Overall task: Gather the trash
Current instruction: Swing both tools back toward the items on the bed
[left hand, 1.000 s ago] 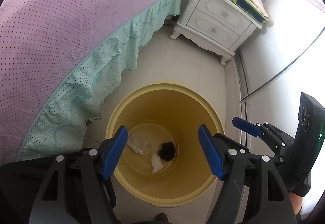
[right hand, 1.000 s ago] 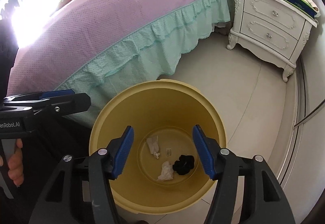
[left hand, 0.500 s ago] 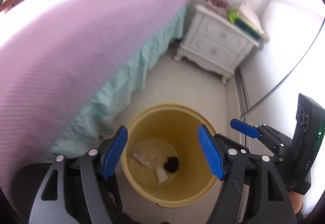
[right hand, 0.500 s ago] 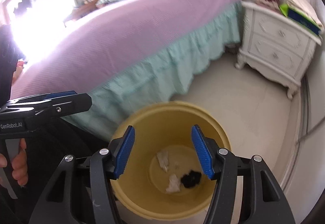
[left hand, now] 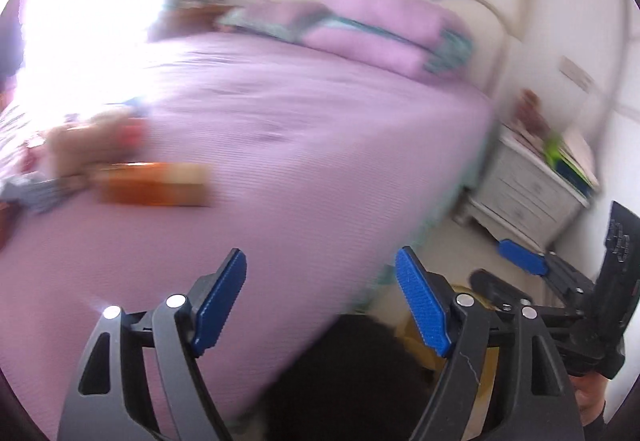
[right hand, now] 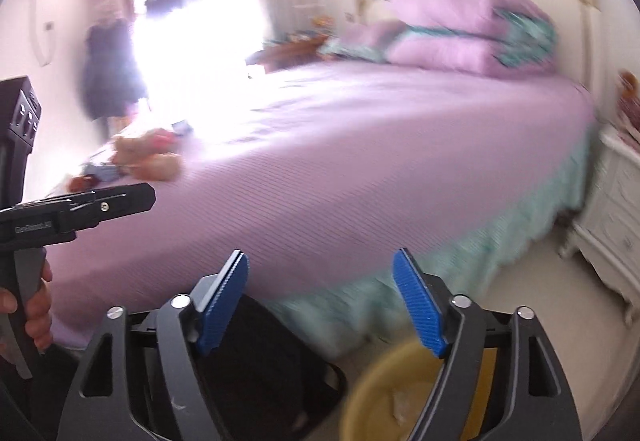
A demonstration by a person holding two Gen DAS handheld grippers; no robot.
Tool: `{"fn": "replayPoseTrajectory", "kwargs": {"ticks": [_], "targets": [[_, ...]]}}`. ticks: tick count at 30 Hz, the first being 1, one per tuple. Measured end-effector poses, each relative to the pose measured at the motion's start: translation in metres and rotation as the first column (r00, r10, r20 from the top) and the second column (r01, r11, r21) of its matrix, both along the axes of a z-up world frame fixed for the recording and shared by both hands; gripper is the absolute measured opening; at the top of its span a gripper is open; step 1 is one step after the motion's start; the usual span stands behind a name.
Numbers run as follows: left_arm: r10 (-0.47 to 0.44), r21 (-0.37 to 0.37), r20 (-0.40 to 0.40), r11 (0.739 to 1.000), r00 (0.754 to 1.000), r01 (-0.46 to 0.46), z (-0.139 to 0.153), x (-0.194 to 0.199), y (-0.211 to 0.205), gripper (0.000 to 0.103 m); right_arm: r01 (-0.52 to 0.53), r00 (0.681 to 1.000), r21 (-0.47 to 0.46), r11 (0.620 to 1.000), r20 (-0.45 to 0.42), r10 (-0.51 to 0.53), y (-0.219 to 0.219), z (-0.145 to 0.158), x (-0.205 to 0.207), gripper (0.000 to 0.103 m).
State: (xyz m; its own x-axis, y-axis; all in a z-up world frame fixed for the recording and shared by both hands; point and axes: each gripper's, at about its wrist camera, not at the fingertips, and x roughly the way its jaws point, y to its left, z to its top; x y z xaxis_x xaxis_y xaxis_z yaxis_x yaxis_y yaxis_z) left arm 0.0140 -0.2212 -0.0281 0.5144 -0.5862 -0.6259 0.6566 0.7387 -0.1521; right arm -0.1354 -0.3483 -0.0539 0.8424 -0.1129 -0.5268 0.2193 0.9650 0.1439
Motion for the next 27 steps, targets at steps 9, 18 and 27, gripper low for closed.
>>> {"fn": "replayPoseTrajectory", "kwargs": {"ticks": [9, 18, 27], "targets": [[0.322, -0.033, 0.077, 0.947, 0.944, -0.321, 0.020, 0.028, 0.117, 0.089, -0.241, 0.956, -0.098, 0.966, 0.146, 0.253, 0.092, 0.041, 0.069, 0.095], [0.509, -0.090, 0.045, 0.859, 0.859, -0.504, 0.015, 0.052, 0.214, 0.096, -0.363, 0.914, -0.137, 0.922, 0.142, 0.381, 0.159, 0.047, 0.133, 0.095], [0.486, -0.062, 0.021, 0.873, 0.874, -0.484, 0.003, 0.077, 0.209, 0.096, -0.520, 0.845, -0.242, 0.819, -0.005, 0.535, 0.154, 0.037, 0.200, 0.094]]}}
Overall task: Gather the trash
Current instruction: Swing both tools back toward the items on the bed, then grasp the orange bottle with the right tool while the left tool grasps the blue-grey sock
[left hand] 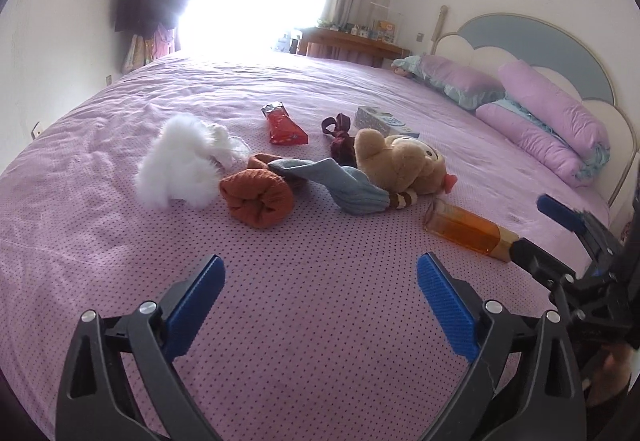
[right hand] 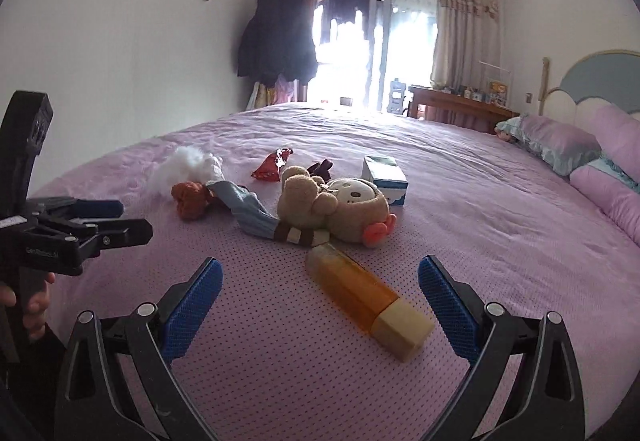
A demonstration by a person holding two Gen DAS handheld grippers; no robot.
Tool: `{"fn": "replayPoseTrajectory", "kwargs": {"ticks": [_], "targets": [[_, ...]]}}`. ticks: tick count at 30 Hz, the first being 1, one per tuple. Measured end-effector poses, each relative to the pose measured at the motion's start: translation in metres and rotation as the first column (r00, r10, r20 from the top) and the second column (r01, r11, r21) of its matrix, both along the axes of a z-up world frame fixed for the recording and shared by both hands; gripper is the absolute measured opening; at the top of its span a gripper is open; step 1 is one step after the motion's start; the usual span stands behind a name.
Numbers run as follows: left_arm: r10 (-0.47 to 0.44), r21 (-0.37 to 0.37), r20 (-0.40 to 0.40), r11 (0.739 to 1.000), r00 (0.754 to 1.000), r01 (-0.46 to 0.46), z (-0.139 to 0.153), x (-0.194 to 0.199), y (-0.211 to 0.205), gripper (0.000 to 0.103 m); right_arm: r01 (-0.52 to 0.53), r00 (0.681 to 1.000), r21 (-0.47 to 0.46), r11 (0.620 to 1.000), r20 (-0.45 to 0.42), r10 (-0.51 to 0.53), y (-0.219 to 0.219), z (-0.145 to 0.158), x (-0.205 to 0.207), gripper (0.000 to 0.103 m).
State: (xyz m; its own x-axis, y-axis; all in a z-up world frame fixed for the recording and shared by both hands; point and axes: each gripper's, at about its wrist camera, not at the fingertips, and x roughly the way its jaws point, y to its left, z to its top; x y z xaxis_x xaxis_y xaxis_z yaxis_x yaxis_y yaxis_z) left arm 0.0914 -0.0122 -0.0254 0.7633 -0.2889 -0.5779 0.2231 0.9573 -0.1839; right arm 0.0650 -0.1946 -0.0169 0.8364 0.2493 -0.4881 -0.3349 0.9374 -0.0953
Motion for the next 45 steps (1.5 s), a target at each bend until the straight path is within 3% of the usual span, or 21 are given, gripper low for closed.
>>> {"fn": "replayPoseTrajectory", "kwargs": {"ticks": [4, 8, 13, 15, 17, 24, 28, 36, 40, 43, 45], "targets": [[-0.006, -0.005, -0.012, 1.000, 1.000, 0.006, -0.002, 0.014, -0.012, 0.097, -0.098, 0.992, -0.012, 0.995, -0.082, 0.097, -0.009, -0.005, 0.033, 0.091], [-0.025, -0.031, -0.041, 0.999, 0.999, 0.023, -0.005, 0.029, -0.021, 0.097, -0.190, 0.959, 0.001, 0.982, -0.213, 0.186, -0.012, -0.018, 0.060, 0.073], [-0.035, -0.021, -0.055, 0.999, 0.998, 0.034, -0.004, 0.043, -0.030, 0.097, -0.264, 0.932, -0.096, 0.960, -0.283, 0.228, -0.002, -0.033, 0.076, 0.069], [-0.044, -0.025, -0.067, 0.999, 0.997, 0.042, -0.005, 0.047, -0.032, 0.097, -0.303, 0.906, -0.083, 0.949, -0.334, 0.260, 0.001, -0.040, 0.083, 0.051], [-0.045, -0.026, -0.073, 0.999, 0.996, 0.044, -0.005, 0.049, -0.035, 0.097, -0.301, 0.902, -0.083, 0.950, -0.349, 0.255, 0.001, -0.044, 0.087, 0.039], [-0.059, -0.032, -0.083, 0.998, 0.995, 0.056, -0.008, 0.058, -0.050, 0.097, -0.217, 0.916, 0.054, 0.975, -0.333, 0.222, -0.019, -0.039, 0.079, 0.032], [-0.078, -0.093, -0.107, 0.993, 0.991, 0.068, -0.014, 0.069, -0.056, 0.097, -0.169, 0.935, 0.147, 0.975, -0.288, 0.206, -0.038, -0.031, 0.071, 0.032], [0.055, -0.102, -0.165, 0.992, 0.985, -0.073, -0.027, 0.105, -0.058, 0.096, -0.144, 0.947, 0.225, 0.964, -0.252, 0.200, -0.062, -0.015, 0.069, 0.032], [0.075, -0.160, -0.185, 0.982, 0.980, -0.106, -0.029, 0.120, -0.048, 0.096, -0.136, 0.948, 0.252, 0.958, -0.249, 0.200, -0.068, -0.013, 0.069, 0.031], [0.088, -0.190, -0.196, 0.974, 0.977, -0.125, -0.030, 0.128, -0.042, 0.088, -0.117, 0.948, 0.268, 0.956, -0.258, 0.188, -0.073, -0.014, 0.070, 0.031], [0.083, -0.203, -0.195, 0.971, 0.977, -0.123, -0.030, 0.128, -0.040, 0.069, -0.109, 0.946, 0.284, 0.953, -0.264, 0.187, -0.075, -0.015, 0.070, 0.032]]}}
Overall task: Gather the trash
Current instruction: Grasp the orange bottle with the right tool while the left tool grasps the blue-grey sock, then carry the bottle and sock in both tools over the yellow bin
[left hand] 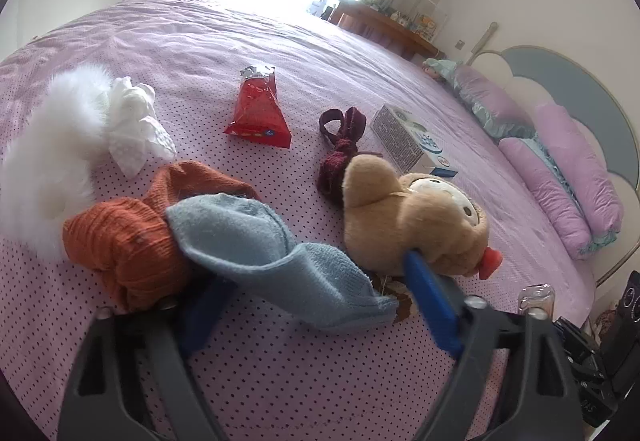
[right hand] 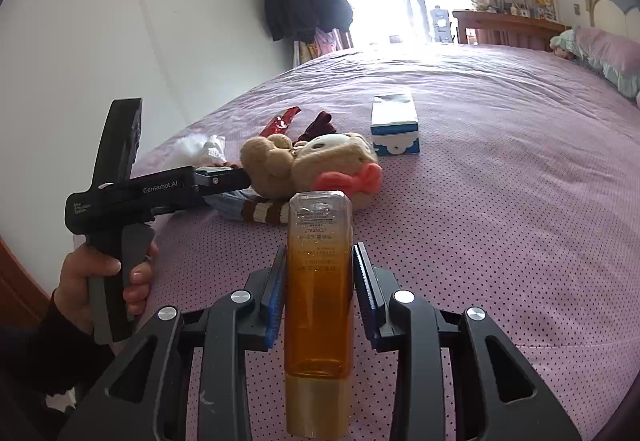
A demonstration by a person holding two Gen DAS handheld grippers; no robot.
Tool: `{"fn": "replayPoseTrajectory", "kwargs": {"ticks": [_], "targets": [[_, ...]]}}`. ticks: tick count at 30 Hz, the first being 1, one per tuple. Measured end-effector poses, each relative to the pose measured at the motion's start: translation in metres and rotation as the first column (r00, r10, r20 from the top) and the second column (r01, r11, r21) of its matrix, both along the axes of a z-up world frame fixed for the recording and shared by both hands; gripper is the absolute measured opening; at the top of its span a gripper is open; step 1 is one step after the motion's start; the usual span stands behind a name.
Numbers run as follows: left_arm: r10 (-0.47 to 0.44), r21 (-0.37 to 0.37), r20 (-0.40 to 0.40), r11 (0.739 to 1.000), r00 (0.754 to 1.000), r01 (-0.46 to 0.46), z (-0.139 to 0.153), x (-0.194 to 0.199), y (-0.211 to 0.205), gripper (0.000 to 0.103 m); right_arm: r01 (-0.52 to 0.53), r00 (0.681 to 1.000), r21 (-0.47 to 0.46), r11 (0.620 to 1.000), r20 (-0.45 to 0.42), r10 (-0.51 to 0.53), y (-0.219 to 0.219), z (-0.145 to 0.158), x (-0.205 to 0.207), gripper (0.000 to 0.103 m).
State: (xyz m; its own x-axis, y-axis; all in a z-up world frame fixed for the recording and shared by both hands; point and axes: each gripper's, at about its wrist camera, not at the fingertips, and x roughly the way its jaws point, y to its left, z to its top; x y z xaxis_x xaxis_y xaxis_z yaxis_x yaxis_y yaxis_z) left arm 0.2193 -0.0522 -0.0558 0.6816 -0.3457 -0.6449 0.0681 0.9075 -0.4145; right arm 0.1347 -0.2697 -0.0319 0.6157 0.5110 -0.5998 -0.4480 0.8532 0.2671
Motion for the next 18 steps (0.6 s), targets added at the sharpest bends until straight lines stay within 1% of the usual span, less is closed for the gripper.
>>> {"fn": "replayPoseTrajectory", "kwargs": {"ticks": [1, 2, 3, 4, 5, 6, 7, 9, 12, 18], "targets": [[-0.007, 0.009, -0.008, 1.000, 1.000, 0.007, -0.001, -0.001, -0.001, 0.053, 0.005, 1.000, 0.002, 1.000, 0.001, -0.005, 0.000, 0.000, -0.001, 0.032], [-0.009, 0.024, -0.010, 1.000, 1.000, 0.009, -0.003, -0.001, -0.002, 0.042, 0.008, 1.000, 0.007, 1.000, -0.002, -0.008, -0.001, -0.001, -0.002, 0.031], [-0.013, 0.035, -0.008, 0.999, 1.000, 0.013, -0.004, -0.004, -0.002, 0.039, 0.009, 1.000, 0.012, 1.000, -0.004, -0.009, 0.000, -0.001, -0.002, 0.031], [-0.017, 0.026, -0.006, 1.000, 1.000, 0.017, -0.006, -0.006, -0.001, 0.032, 0.013, 1.000, 0.013, 1.000, -0.004, -0.013, 0.000, -0.001, -0.003, 0.031], [-0.019, 0.017, -0.006, 1.000, 1.000, 0.019, -0.006, -0.009, 0.000, 0.028, 0.012, 1.000, 0.015, 1.000, -0.005, -0.012, 0.000, -0.001, -0.005, 0.031], [-0.023, 0.012, -0.002, 1.000, 1.000, 0.023, -0.006, -0.012, 0.002, 0.027, 0.012, 1.000, 0.014, 1.000, -0.006, -0.012, 0.001, -0.001, -0.006, 0.031], [-0.024, 0.007, 0.003, 1.000, 1.000, 0.024, -0.007, -0.015, 0.003, 0.022, 0.017, 1.000, 0.012, 1.000, -0.006, -0.017, 0.001, 0.000, -0.008, 0.031], [-0.026, -0.009, 0.014, 1.000, 1.000, 0.027, -0.005, -0.023, 0.006, 0.020, 0.021, 1.000, 0.011, 1.000, -0.005, -0.021, 0.000, 0.001, -0.010, 0.031], [-0.033, -0.012, 0.039, 0.999, 0.999, 0.033, 0.001, -0.037, 0.008, 0.020, 0.036, 0.999, 0.015, 0.999, -0.003, -0.036, -0.003, 0.004, -0.017, 0.031], [-0.055, -0.036, 0.104, 0.998, 0.993, 0.059, 0.023, -0.069, 0.016, 0.020, 0.078, 0.997, 0.016, 0.997, 0.009, -0.078, -0.006, 0.012, -0.031, 0.031]]}}
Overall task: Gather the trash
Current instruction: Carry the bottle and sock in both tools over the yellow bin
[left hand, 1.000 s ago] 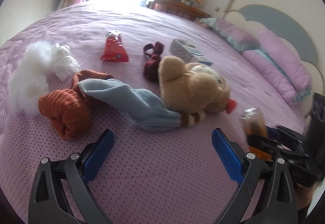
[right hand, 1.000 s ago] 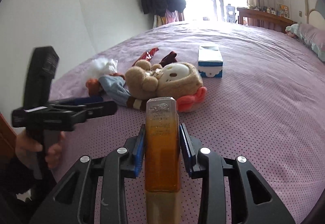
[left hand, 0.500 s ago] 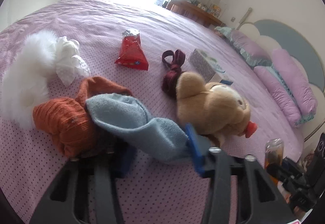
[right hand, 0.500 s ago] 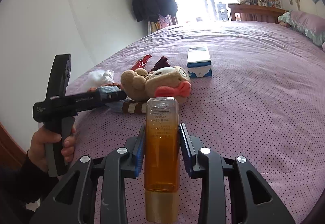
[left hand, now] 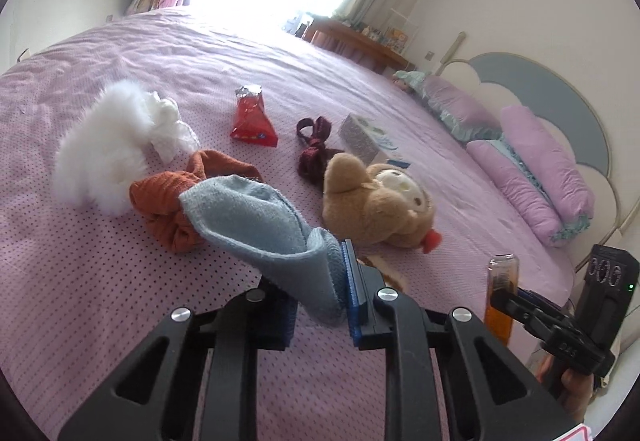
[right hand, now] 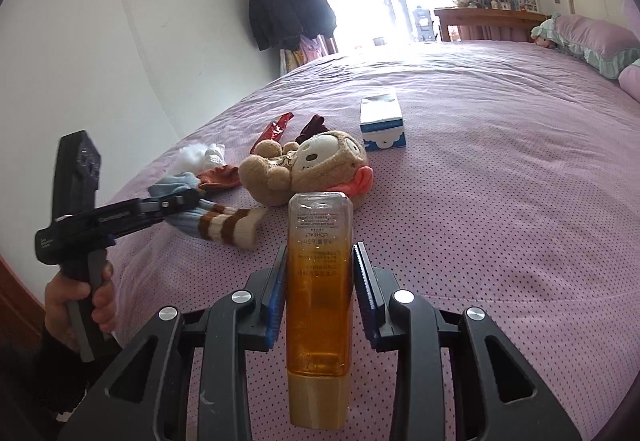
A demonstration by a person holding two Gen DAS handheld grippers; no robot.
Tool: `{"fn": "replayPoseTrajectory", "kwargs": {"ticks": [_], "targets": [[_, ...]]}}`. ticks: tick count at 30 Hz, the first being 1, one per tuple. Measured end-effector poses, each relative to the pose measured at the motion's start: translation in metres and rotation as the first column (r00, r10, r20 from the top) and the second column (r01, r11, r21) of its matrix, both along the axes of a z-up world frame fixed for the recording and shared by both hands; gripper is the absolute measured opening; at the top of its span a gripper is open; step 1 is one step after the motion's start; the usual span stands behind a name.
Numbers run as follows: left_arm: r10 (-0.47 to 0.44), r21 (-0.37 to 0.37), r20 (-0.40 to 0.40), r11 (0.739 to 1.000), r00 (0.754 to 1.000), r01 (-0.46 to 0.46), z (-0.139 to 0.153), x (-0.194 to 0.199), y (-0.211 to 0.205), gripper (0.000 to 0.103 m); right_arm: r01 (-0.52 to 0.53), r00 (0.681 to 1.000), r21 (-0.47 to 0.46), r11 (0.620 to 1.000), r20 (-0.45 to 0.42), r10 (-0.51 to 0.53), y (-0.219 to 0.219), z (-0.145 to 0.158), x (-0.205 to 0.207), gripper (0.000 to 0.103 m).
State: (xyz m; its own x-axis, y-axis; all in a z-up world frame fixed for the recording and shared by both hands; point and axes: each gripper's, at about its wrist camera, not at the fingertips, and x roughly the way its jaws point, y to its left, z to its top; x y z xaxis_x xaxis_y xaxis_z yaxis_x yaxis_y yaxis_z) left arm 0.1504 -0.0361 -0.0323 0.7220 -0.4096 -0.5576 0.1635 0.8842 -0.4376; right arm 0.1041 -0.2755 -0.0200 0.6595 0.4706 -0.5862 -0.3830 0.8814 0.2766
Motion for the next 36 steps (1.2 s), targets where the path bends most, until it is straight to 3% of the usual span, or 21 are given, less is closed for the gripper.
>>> {"fn": "replayPoseTrajectory", "kwargs": {"ticks": [8, 16, 23, 29, 36], "targets": [[-0.107, -0.001, 0.073, 0.994, 0.992, 0.107, 0.030, -0.032, -0.018, 0.020, 0.048, 0.996, -0.021, 0.999, 0.074, -0.047, 0.007, 0.016, -0.020, 0.031], [-0.217, 0.006, 0.097, 0.976, 0.971, 0.217, 0.041, -0.046, -0.059, 0.020, 0.135, 0.980, -0.046, 0.990, 0.151, -0.127, -0.003, 0.036, -0.044, 0.030], [-0.319, 0.000, 0.120, 0.947, 0.940, 0.321, 0.053, -0.059, -0.098, 0.020, 0.223, 0.950, -0.056, 0.973, 0.235, -0.204, -0.024, 0.059, -0.087, 0.030], [-0.454, -0.001, 0.123, 0.889, 0.883, 0.457, 0.054, -0.075, -0.147, 0.020, 0.340, 0.913, -0.040, 0.939, 0.253, -0.320, -0.063, 0.071, -0.148, 0.030], [-0.627, -0.013, 0.042, 0.778, 0.778, 0.628, 0.020, -0.104, -0.227, 0.020, 0.529, 0.838, -0.038, 0.848, 0.182, -0.514, -0.115, 0.044, -0.226, 0.030]]}}
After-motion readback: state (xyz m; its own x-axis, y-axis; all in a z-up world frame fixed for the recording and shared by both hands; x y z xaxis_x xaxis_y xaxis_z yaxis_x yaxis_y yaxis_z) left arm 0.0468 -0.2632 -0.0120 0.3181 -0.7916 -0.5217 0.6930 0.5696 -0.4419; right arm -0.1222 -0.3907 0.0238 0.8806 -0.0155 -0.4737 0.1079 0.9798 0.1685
